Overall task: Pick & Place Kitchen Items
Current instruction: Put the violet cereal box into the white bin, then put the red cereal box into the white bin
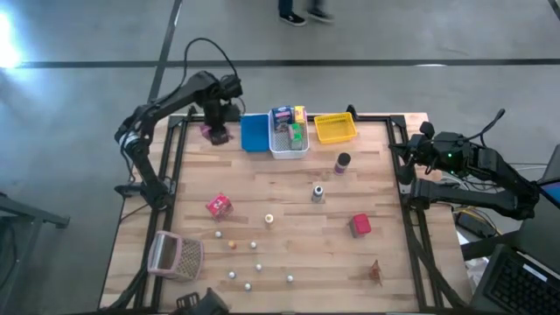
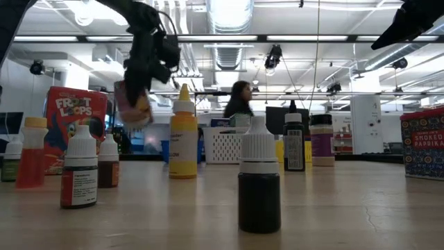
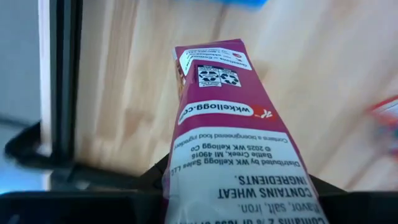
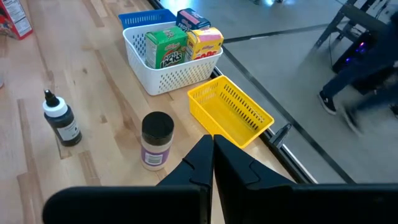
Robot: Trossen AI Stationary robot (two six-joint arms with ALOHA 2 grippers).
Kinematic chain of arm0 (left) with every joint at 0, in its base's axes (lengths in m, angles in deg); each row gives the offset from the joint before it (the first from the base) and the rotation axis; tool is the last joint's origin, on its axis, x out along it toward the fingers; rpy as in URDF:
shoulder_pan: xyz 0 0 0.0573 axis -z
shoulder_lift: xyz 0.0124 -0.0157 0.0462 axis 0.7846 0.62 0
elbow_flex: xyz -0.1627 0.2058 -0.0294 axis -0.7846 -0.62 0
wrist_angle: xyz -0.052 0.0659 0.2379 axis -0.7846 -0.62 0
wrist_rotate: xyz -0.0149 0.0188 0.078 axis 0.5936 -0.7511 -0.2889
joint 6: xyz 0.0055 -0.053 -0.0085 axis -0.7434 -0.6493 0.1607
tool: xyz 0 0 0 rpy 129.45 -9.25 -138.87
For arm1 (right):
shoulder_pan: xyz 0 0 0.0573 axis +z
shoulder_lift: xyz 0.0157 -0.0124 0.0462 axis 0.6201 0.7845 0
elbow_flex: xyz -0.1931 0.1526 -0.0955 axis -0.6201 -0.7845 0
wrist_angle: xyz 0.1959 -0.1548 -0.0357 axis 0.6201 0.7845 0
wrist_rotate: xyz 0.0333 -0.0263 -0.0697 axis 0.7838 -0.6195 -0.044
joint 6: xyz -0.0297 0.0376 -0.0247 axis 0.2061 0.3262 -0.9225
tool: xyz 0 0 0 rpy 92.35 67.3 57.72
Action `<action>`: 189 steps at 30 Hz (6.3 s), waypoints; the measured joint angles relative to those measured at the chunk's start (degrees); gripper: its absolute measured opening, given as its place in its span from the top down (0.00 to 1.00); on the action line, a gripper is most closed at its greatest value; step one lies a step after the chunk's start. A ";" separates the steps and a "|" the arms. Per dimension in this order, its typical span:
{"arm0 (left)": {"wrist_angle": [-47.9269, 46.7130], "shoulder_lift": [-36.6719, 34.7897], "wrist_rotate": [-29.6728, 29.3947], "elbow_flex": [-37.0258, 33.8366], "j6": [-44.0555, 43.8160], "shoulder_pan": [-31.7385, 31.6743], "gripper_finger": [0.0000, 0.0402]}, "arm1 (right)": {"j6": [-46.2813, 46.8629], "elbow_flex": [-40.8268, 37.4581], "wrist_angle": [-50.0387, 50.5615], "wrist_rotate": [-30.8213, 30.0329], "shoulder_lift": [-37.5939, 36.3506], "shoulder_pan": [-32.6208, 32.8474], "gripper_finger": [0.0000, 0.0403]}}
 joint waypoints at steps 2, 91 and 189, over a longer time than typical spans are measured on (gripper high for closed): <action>-0.07 0.00 3.51 3.06 -0.73 0.64 0.65 | 0.07 0.00 0.00 -0.01 0.00 -0.02 0.98; 22.99 7.80 -0.17 19.94 0.56 15.91 0.65 | 0.04 -0.02 0.00 0.00 0.00 -0.01 0.98; -3.86 5.90 -9.36 35.54 -21.30 20.22 0.38 | -0.02 0.00 0.00 0.00 0.02 0.00 0.98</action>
